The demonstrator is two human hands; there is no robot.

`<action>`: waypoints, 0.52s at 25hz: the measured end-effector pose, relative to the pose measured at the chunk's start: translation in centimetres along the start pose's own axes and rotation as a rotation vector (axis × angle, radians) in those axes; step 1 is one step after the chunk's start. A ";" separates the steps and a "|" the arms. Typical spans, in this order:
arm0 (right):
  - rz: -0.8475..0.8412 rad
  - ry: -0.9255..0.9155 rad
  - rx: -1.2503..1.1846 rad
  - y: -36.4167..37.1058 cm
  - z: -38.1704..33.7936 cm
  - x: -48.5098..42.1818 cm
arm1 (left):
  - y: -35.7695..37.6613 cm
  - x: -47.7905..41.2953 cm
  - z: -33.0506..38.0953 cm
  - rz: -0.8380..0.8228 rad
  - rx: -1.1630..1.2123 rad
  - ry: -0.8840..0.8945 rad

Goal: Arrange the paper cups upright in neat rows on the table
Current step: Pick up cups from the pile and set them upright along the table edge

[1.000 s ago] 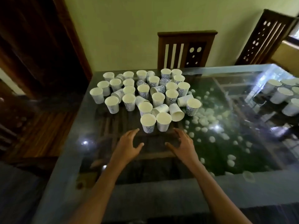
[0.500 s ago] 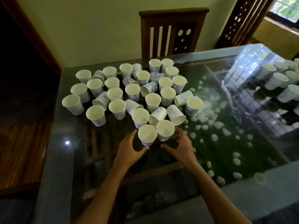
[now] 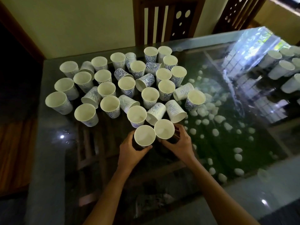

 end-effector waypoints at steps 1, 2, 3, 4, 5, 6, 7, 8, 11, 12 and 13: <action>0.005 -0.007 -0.006 -0.2 0.1 0.1 | 0.0 0.1 0.0 -0.006 -0.001 -0.004; 0.006 -0.014 -0.011 -0.3 0.1 0.2 | -0.1 0.2 0.1 -0.009 -0.002 -0.006; 0.005 -0.022 -0.018 -0.4 0.1 0.2 | -0.2 0.2 0.2 -0.005 0.001 -0.011; 0.000 -0.028 -0.026 -0.5 0.1 0.3 | -0.4 0.3 0.4 0.002 0.008 -0.023; -0.009 -0.036 -0.035 -0.6 0.1 0.4 | -0.5 0.4 0.5 0.006 0.015 -0.040; -0.022 -0.043 -0.041 -0.6 0.1 0.5 | -0.5 0.6 0.6 0.005 0.023 -0.053; -0.032 -0.055 -0.050 -0.6 0.2 0.8 | -0.4 0.8 0.7 -0.002 0.029 -0.055; -0.035 -0.068 -0.065 -0.7 0.2 1.2 | -0.4 1.1 0.7 -0.010 0.028 -0.048; -0.010 -0.074 -0.115 -1.3 0.7 2.3 | 0.0 1.7 1.3 -0.053 0.014 -0.017; 0.006 -0.071 -0.121 -1.7 1.2 2.7 | 0.4 1.8 1.7 -0.071 0.014 -0.008; 0.025 -0.066 -0.123 -2.2 1.5 3.0 | 0.7 1.9 2.1 -0.086 0.014 0.004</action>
Point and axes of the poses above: each hand's wrist, its own x-axis away from the middle knuckle, its own y-axis out of the palm, z = x × y, the point moved 3 cm from there along -x, towards the middle knuckle, and after that the axes turned 3 degrees about y, right-handed, at the moved point
